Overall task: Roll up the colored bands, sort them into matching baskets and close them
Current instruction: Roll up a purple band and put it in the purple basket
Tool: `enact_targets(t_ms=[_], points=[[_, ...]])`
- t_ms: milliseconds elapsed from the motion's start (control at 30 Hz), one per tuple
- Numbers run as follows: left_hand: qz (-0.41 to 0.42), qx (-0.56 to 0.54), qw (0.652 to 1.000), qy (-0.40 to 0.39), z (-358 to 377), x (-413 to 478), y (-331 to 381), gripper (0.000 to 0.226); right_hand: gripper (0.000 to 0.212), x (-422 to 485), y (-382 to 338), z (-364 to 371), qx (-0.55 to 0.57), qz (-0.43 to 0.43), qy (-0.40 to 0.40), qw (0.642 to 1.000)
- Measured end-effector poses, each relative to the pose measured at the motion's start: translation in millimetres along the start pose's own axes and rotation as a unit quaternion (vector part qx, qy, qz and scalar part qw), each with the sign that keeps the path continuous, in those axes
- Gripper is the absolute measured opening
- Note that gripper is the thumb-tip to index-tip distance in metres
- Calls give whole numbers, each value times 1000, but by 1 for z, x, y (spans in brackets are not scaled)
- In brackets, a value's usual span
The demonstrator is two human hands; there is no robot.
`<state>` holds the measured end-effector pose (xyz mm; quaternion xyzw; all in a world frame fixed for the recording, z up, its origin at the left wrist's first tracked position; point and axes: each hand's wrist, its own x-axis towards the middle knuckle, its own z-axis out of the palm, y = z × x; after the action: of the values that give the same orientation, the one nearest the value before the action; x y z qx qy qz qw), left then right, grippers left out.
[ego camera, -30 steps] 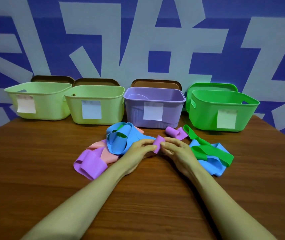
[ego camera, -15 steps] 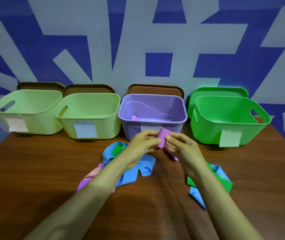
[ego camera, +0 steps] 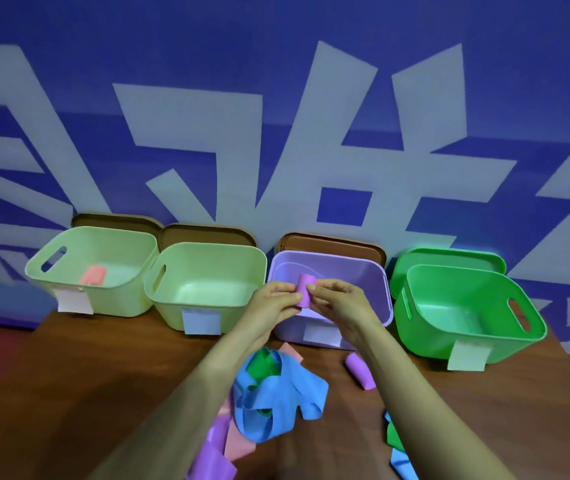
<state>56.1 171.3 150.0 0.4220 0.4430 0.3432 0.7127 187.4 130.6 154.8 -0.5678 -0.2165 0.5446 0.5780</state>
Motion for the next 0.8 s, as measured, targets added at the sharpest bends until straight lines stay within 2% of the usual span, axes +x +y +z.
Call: enact_targets(t_ms=[200, 267, 333, 400, 533, 633, 700, 800], points=[[-30, 49, 998, 5, 0, 39, 19, 11, 9, 48, -14, 2, -2, 35, 2, 999], [-54, 112, 992, -9, 1, 58, 21, 15, 12, 67, -12, -1, -8, 57, 17, 998], [-87, 187, 978, -17, 4, 76, 23, 29, 6, 89, -6, -6, -22, 87, 34, 995], [-132, 221, 966, 6, 8, 94, 22, 27, 11, 111, 4, -10, -62, 119, 54, 989], [-185, 214, 959, 30, 18, 128, 12, 25, 16, 161, 37, -18, -147, 187, 82, 968], [-209, 191, 957, 63, 23, 145, 7, 24, 9, 186, 59, -18, -217, 210, 89, 949], [-220, 184, 954, 84, 27, 157, 0, 21, 18, 197, 67, -19, -237, 221, 96, 941], [-236, 176, 951, 95, 27, 166, -9, 22, 9, 200, 69, -15, -248, 239, 97, 934]])
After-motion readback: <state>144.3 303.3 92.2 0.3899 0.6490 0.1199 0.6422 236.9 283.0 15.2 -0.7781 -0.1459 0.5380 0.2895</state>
